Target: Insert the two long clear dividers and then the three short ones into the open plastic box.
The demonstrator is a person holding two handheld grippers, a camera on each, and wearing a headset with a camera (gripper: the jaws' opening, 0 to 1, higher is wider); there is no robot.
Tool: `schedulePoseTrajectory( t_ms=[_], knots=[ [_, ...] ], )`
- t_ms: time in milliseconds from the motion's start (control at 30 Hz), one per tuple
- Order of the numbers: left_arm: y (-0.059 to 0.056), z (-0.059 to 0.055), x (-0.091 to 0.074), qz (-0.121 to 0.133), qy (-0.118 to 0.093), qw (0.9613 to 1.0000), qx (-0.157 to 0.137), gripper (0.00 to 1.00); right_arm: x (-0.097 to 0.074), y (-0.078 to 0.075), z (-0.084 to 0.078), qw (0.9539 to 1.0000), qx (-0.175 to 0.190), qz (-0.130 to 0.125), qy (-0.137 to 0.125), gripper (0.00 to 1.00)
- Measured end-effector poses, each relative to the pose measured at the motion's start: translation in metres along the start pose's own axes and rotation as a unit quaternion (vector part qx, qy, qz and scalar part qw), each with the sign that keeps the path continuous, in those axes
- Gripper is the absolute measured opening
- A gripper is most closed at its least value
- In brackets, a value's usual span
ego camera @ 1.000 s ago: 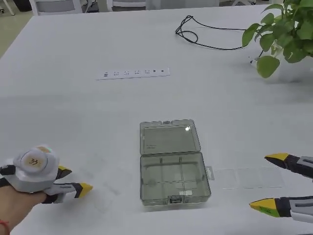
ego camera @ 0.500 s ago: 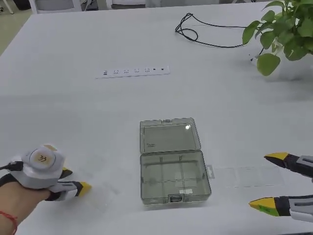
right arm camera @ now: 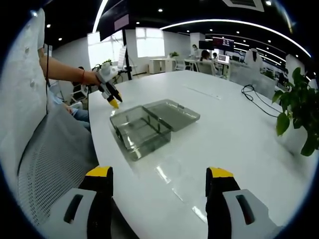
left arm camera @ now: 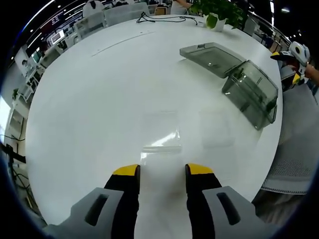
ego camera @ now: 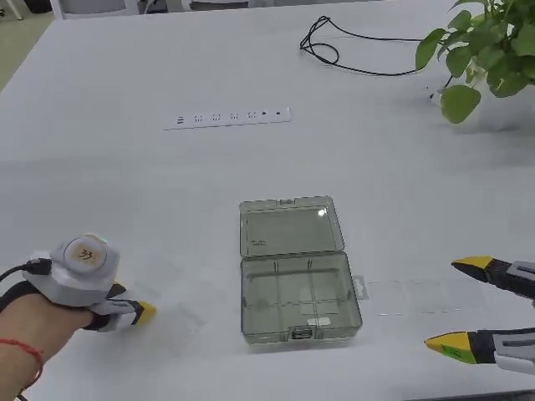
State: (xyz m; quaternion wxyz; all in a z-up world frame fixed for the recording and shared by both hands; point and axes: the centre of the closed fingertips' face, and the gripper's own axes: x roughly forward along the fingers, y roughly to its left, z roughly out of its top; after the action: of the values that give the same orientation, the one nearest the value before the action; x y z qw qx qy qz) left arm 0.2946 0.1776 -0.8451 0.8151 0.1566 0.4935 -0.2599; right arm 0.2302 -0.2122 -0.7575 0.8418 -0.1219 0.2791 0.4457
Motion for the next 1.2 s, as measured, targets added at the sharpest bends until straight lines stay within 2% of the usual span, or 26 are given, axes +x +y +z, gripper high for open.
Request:
schedulePoseTrajectory(
  t_ms=[67,567,933,1200],
  knots=[
    [-0.0002,0.0000,-0.0003,0.001,0.003,1.0000,-0.002,0.33,0.0001,0.0003,-0.0001,1.0000,0.000,0.000,0.000,0.77],
    [-0.0014,-0.0001,-0.0008,0.001,0.008,1.0000,-0.004,0.32,0.0005,0.0006,0.0002,1.0000,0.000,0.000,0.000,0.76],
    [-0.0037,0.0016,-0.0025,-0.010,0.011,0.9998,0.009,0.30,-0.0011,0.0013,-0.0006,1.0000,0.000,-0.001,0.002,0.76],
    [-0.0067,0.0018,-0.0020,-0.015,0.008,0.9998,0.003,0.30,-0.0004,0.0019,-0.0003,1.0000,-0.001,0.001,0.003,0.76]
  ],
)
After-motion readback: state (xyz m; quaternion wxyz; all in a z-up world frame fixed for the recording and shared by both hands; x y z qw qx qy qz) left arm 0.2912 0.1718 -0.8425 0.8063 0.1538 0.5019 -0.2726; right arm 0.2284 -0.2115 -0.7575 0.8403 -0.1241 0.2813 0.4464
